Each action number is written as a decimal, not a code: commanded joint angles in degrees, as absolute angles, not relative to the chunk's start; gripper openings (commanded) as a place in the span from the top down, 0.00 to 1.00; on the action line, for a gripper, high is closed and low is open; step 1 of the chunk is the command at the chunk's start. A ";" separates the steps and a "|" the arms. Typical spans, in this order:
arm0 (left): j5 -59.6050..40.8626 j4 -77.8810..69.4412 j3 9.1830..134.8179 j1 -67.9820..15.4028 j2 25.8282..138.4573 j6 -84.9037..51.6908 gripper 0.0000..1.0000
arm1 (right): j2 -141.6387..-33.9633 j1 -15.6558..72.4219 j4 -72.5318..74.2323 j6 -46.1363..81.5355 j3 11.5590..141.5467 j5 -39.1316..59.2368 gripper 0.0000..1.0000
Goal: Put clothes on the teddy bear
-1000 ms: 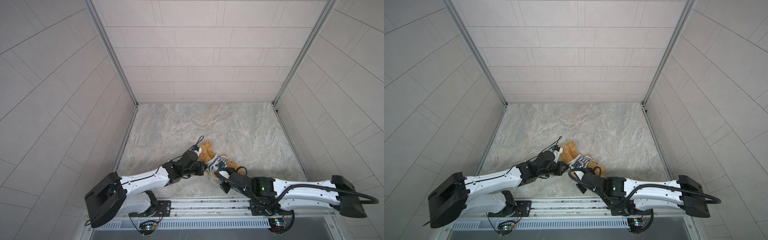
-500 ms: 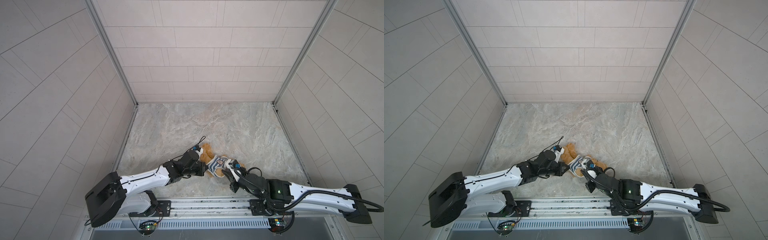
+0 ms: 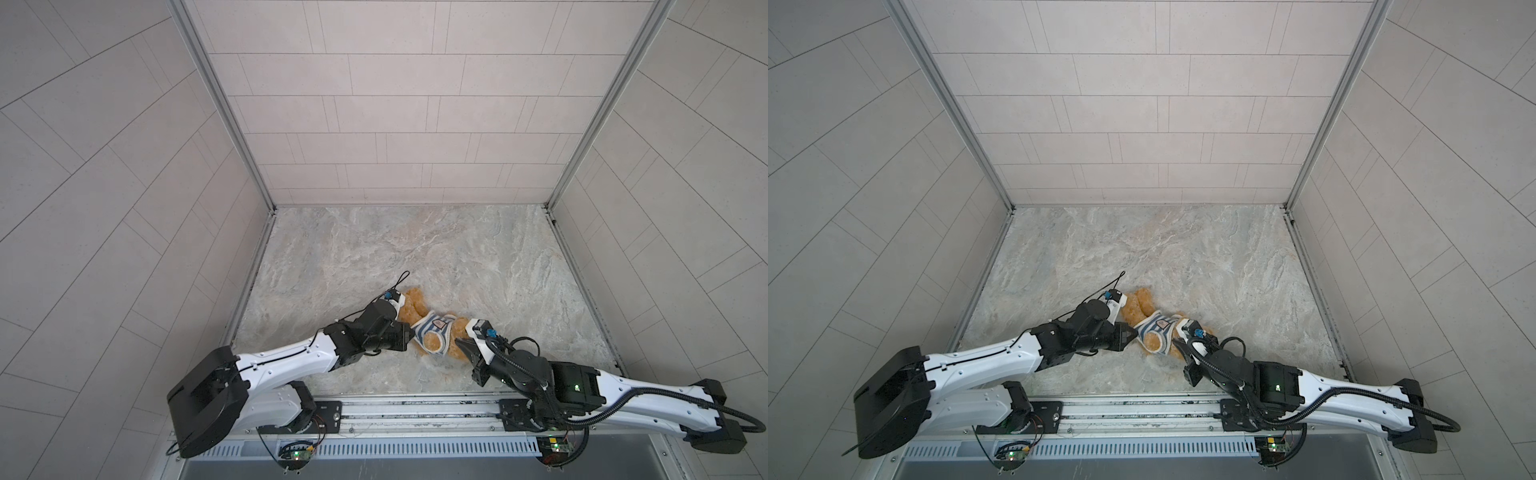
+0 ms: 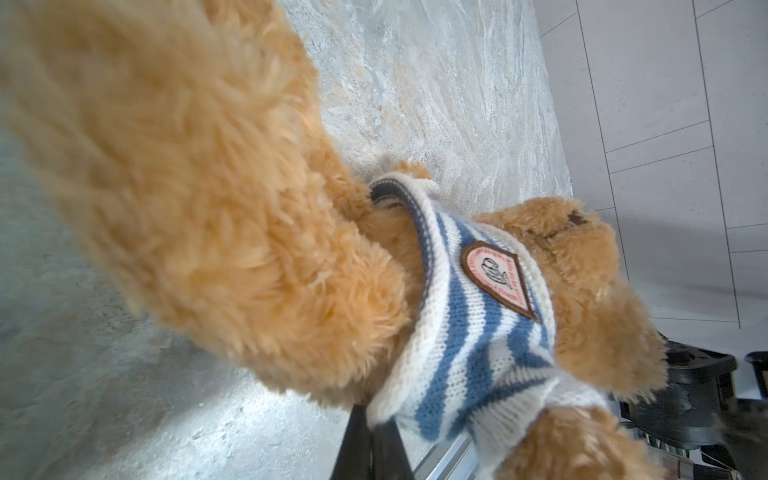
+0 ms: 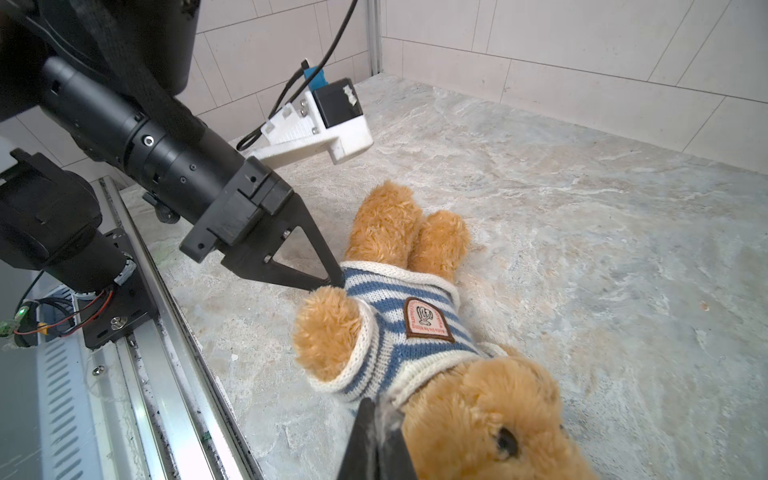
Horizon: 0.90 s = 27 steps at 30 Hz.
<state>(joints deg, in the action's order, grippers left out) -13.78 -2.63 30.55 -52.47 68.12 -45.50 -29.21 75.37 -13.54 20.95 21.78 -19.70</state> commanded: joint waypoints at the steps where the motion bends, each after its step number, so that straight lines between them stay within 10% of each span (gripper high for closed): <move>1: -13.59 -3.37 30.08 -52.18 66.37 -45.63 1.00 | -34.44 75.60 -11.40 19.02 25.72 -16.96 0.74; 15: -14.15 -6.67 29.26 -53.31 66.37 -47.98 1.00 | -50.42 75.67 -6.50 18.08 31.08 -19.41 0.52; 27: -13.70 -4.34 29.11 -53.27 62.80 -47.74 1.00 | -54.07 74.14 -7.03 17.67 32.26 -22.26 0.72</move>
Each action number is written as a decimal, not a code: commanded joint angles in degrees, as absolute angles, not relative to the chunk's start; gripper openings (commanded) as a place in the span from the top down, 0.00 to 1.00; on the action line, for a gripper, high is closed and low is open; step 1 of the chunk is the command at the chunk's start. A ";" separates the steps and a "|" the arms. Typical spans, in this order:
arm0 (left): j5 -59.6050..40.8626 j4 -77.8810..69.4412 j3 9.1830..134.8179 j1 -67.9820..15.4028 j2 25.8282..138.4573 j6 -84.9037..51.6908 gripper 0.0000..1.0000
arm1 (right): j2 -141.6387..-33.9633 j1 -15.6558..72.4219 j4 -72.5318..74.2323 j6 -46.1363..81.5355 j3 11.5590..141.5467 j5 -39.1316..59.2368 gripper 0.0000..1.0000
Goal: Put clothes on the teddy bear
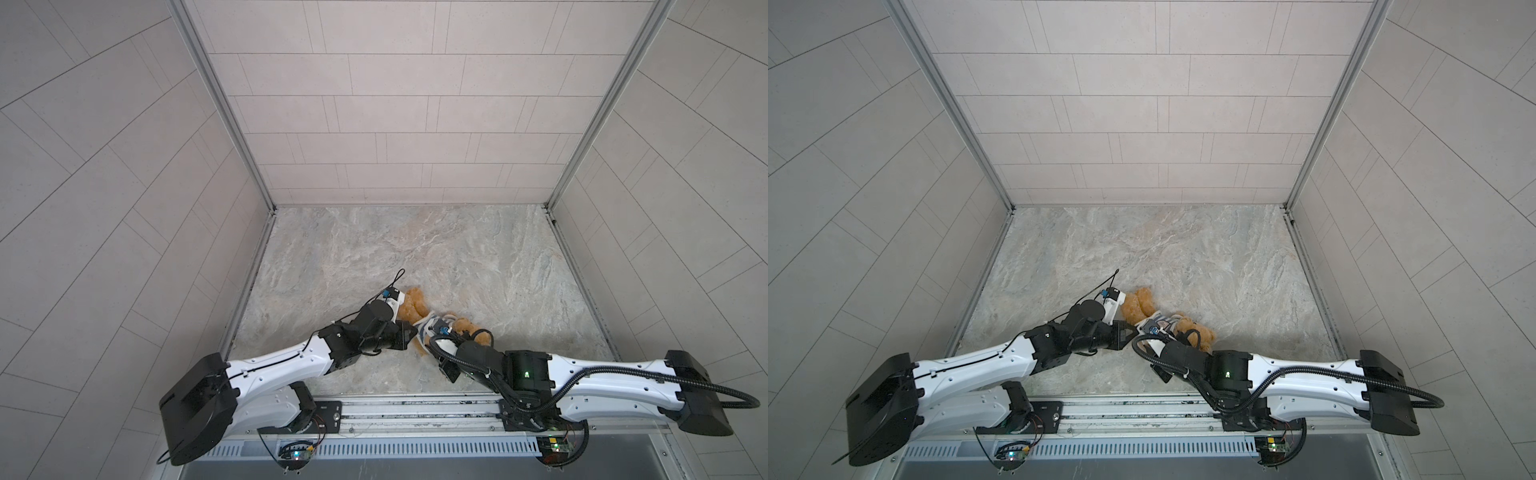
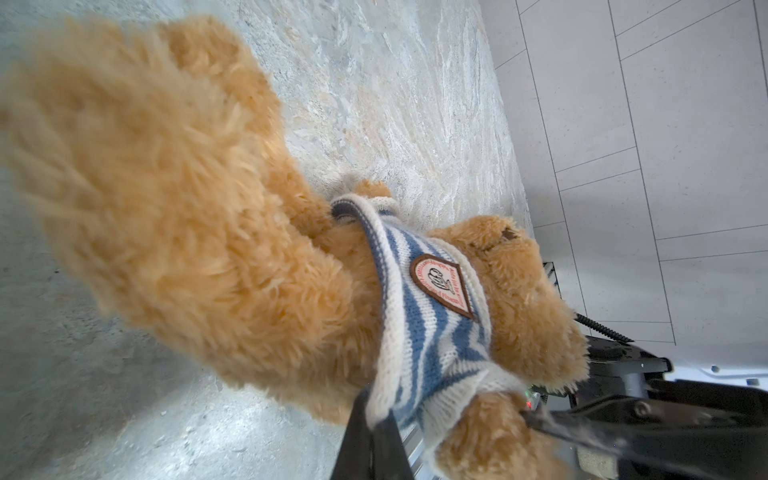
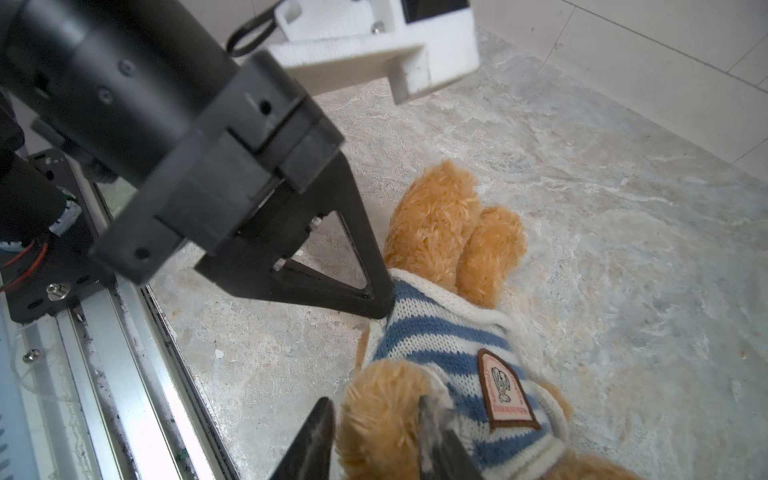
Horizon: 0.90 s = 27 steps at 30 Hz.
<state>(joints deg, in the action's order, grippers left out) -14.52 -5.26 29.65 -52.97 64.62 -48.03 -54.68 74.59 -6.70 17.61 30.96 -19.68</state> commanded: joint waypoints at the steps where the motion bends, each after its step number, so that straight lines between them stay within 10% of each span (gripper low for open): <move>1: -13.29 -3.89 28.92 -53.26 62.27 -47.64 1.00 | -53.61 73.92 -7.66 17.80 32.19 -22.68 0.77; 6: -12.95 -1.87 28.14 -51.86 61.05 -47.29 1.00 | -49.50 73.28 -9.66 17.24 31.18 -25.13 1.00; 27: -9.85 7.39 22.81 -45.51 52.36 -45.55 1.00 | -41.72 70.75 1.85 8.79 26.16 -24.20 1.00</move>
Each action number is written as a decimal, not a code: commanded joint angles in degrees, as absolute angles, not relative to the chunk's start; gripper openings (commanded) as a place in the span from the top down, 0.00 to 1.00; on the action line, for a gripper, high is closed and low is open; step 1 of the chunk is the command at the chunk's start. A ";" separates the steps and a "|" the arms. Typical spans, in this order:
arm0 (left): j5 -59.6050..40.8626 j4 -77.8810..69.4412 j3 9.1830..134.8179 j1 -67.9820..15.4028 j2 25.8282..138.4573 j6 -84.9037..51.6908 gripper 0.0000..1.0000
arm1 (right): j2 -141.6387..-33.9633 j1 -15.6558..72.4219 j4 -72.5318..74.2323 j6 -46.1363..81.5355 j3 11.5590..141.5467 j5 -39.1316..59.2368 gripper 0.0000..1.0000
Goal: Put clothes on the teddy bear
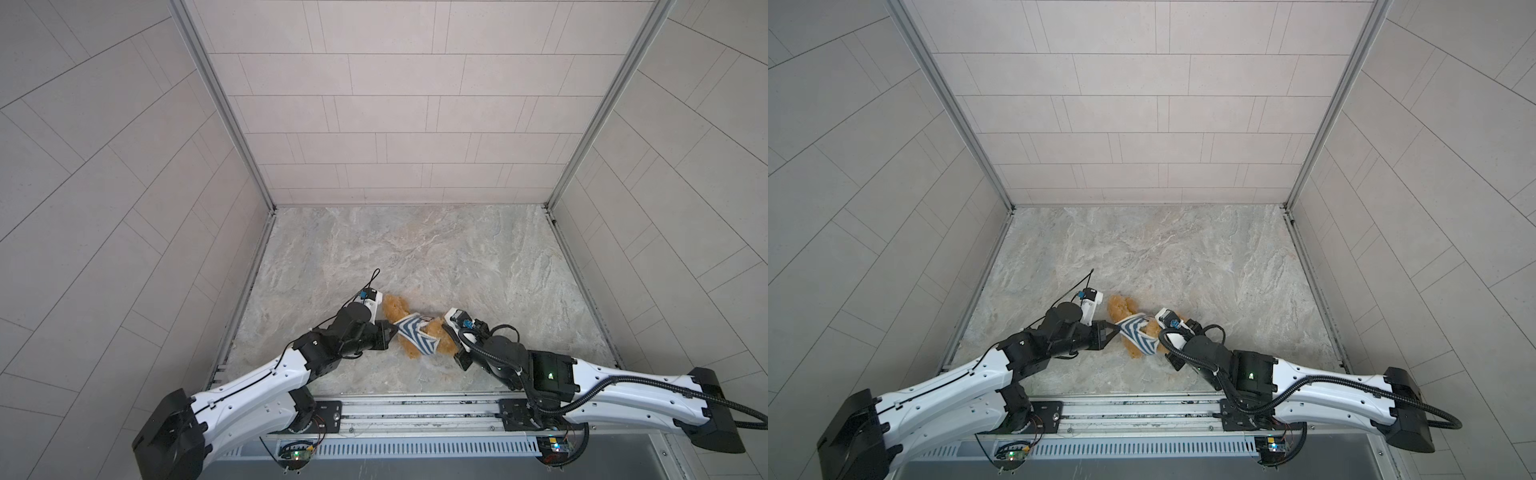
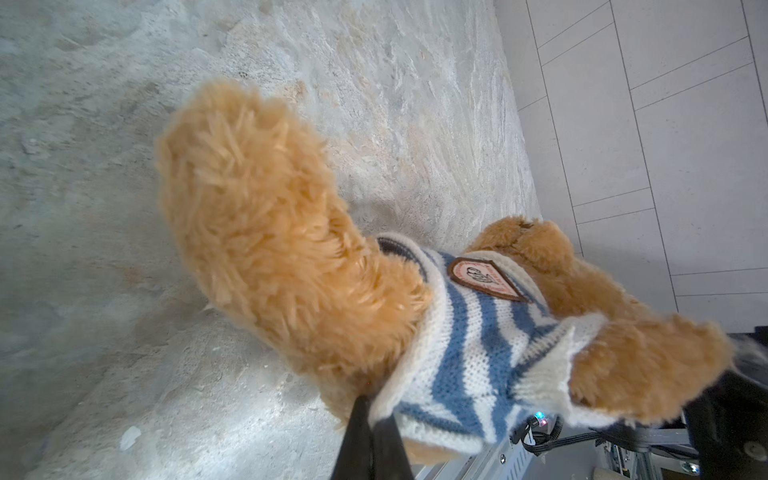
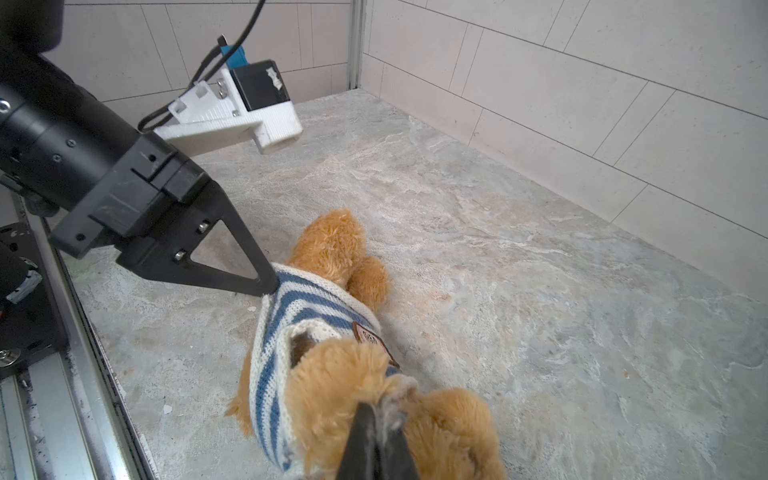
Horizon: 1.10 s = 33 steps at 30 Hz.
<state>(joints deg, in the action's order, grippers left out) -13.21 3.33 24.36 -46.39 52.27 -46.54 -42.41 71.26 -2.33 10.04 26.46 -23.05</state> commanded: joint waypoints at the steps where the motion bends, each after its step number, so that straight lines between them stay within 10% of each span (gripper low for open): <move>1: -9.92 7.17 22.68 -45.46 52.62 -45.62 1.00 | -42.15 70.75 2.40 8.94 26.04 -23.62 1.00; 15: -12.24 4.89 22.06 -47.37 54.48 -45.99 1.00 | -52.48 65.82 7.64 13.94 31.71 -18.28 1.00; 33: -20.43 14.13 29.97 -46.71 49.97 -37.99 1.00 | -54.52 67.25 -19.34 32.71 50.91 -19.54 1.00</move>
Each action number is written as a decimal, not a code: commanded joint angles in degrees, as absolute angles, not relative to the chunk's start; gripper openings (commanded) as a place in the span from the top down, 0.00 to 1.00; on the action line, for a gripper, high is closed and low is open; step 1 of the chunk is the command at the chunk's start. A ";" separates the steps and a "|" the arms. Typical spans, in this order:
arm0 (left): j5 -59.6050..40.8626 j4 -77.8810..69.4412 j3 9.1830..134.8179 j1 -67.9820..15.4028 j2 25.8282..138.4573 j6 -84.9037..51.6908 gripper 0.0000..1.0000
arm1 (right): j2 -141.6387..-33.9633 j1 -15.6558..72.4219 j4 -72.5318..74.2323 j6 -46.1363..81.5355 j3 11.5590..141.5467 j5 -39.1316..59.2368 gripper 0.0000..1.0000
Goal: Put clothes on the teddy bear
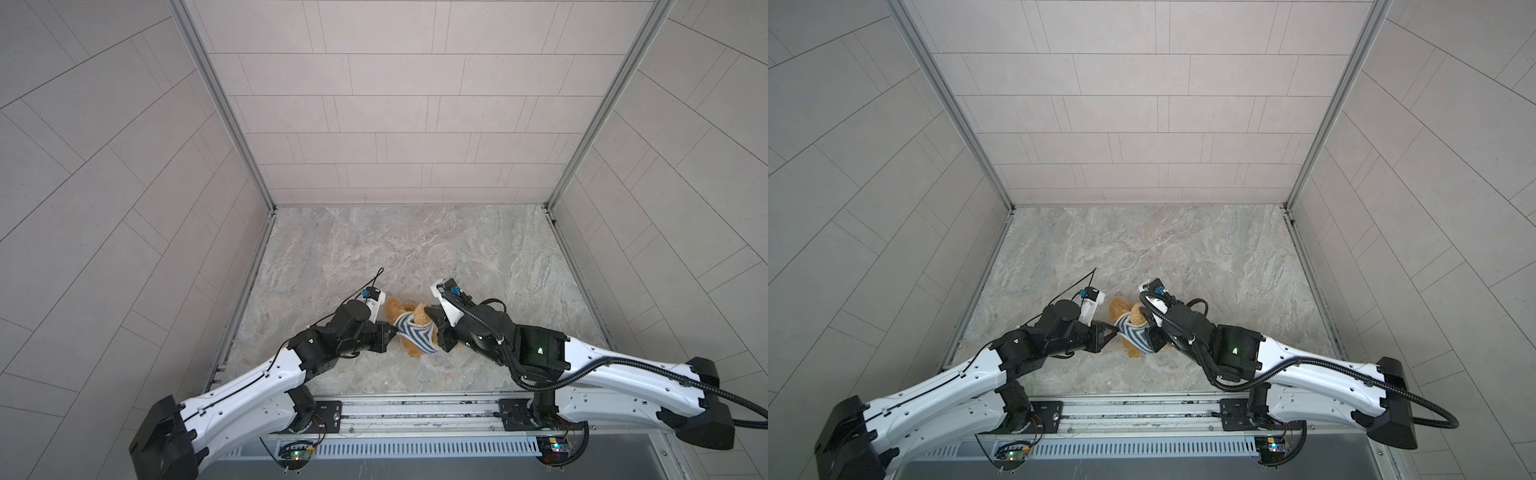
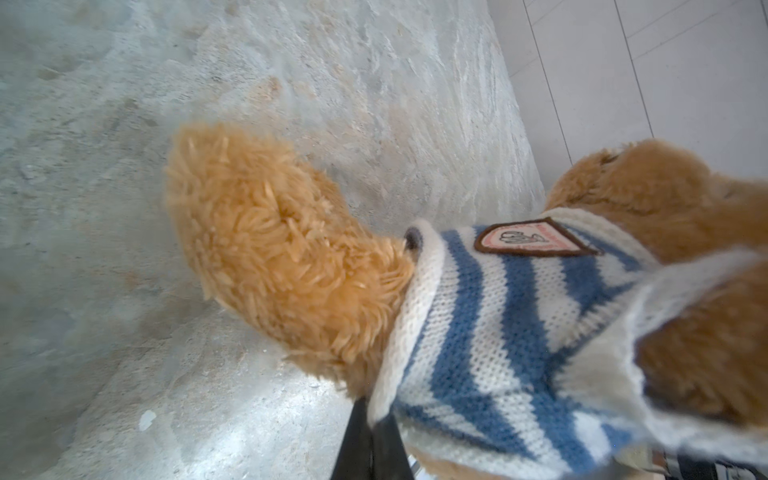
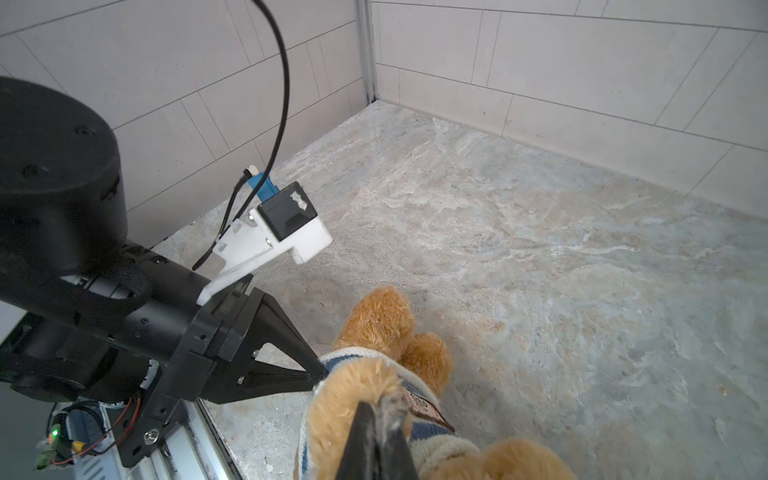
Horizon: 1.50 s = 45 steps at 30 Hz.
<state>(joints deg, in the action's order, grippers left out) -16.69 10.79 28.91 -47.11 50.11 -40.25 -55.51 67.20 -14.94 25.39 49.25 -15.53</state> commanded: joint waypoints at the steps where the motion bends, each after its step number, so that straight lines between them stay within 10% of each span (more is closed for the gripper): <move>1: -21.57 13.71 29.97 -46.50 50.28 -38.06 1.00 | -54.41 67.04 -19.19 33.60 50.37 -20.21 1.00; 22: -22.88 10.30 44.74 -37.41 80.17 -28.89 1.00 | -75.66 34.70 0.61 31.21 44.26 4.33 0.99; 35: -17.14 14.93 58.85 -35.95 95.27 -22.30 1.00 | -61.11 33.93 -13.49 28.37 40.63 2.27 0.38; 45: -17.57 12.69 58.12 -36.10 95.06 -23.33 1.00 | -52.95 28.70 -10.59 33.49 28.59 10.54 0.33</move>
